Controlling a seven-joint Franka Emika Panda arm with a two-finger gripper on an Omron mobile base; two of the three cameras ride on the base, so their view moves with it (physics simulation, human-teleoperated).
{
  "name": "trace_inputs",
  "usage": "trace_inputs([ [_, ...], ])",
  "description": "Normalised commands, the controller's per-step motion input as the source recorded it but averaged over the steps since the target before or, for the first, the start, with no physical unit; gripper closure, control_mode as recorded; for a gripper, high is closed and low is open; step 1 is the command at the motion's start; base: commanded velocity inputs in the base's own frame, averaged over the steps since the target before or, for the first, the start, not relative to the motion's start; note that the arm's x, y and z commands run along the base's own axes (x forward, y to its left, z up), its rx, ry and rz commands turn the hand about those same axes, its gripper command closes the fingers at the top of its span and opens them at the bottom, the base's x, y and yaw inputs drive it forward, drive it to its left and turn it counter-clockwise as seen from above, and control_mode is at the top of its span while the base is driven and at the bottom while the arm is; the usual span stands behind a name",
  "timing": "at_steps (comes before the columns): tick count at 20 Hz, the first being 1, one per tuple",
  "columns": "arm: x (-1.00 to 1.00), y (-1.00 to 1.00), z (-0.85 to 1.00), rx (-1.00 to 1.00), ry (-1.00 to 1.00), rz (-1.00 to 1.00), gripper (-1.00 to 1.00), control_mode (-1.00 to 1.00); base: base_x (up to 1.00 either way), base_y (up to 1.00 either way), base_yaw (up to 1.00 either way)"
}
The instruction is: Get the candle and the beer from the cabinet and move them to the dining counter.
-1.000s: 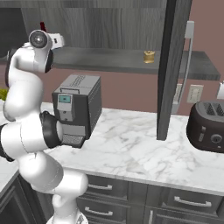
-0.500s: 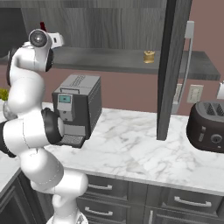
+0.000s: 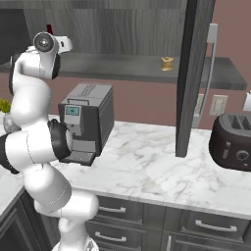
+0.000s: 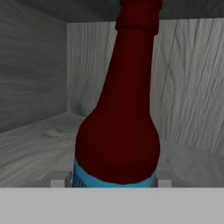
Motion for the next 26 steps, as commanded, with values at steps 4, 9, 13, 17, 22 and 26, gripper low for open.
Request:
trace_inputs([
  [4,0.0,0.0,0.0,0.0,0.0,0.0,1.0,-1.0,0.0,0.0,0.0],
  [9,0.0,0.0,0.0,0.0,0.0,0.0,1.0,-1.0,0.0,0.0,0.0],
  [13,0.0,0.0,0.0,0.0,0.0,0.0,1.0,-1.0,0.0,0.0,0.0],
  [17,0.0,0.0,0.0,0.0,0.0,0.0,1.0,-1.0,0.0,0.0,0.0],
  [22,0.0,0.0,0.0,0.0,0.0,0.0,1.0,-1.0,0.0,0.0,0.0],
  [26,0.0,0.0,-0.03,0.0,0.0,0.0,1.0,-1.0,0.0,0.0,0.0],
])
